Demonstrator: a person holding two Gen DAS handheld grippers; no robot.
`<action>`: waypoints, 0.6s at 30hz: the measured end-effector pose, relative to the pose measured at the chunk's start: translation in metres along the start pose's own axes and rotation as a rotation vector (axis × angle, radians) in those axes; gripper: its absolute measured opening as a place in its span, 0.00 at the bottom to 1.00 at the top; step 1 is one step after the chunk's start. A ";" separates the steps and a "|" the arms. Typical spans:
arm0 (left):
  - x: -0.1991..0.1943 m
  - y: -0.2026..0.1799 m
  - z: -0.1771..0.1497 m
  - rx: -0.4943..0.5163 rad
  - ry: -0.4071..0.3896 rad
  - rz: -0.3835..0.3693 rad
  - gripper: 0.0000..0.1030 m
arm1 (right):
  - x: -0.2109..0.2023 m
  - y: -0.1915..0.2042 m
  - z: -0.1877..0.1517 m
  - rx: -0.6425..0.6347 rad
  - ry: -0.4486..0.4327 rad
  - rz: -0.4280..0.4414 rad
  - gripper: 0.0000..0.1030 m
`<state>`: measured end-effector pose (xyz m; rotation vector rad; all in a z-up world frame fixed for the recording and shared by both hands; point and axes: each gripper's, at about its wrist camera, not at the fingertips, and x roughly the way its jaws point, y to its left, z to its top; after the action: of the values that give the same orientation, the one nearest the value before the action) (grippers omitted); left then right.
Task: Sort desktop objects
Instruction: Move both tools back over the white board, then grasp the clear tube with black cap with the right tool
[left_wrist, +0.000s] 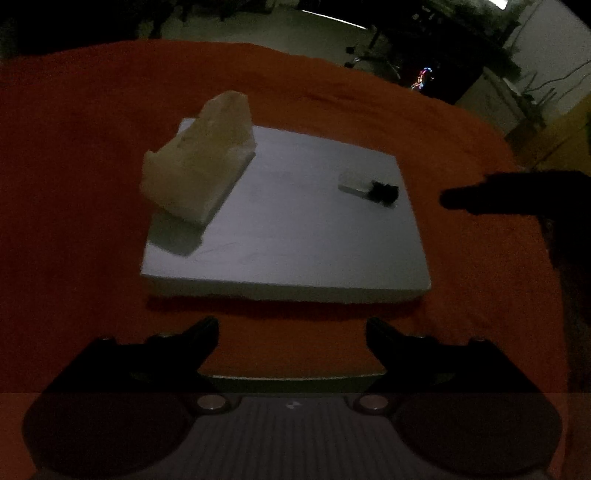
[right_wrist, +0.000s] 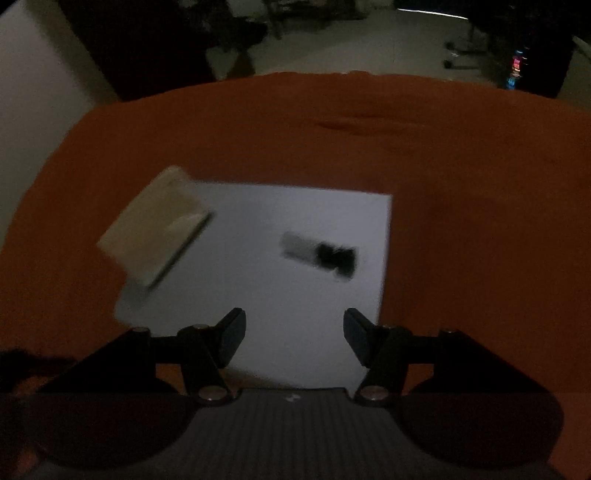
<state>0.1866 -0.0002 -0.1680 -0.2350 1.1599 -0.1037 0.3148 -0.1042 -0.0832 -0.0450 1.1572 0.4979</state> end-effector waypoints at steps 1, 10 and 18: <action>0.001 -0.002 0.000 0.004 -0.004 0.002 0.88 | 0.008 -0.005 0.006 0.024 0.010 -0.004 0.62; 0.016 -0.006 -0.005 -0.016 0.039 -0.009 0.91 | 0.074 -0.013 0.040 0.161 0.068 -0.071 0.83; 0.022 -0.009 -0.010 -0.021 0.064 -0.019 0.94 | 0.112 0.008 0.058 0.188 0.073 -0.163 0.94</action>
<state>0.1869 -0.0146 -0.1891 -0.2632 1.2231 -0.1160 0.3959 -0.0407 -0.1567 0.0052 1.2559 0.2440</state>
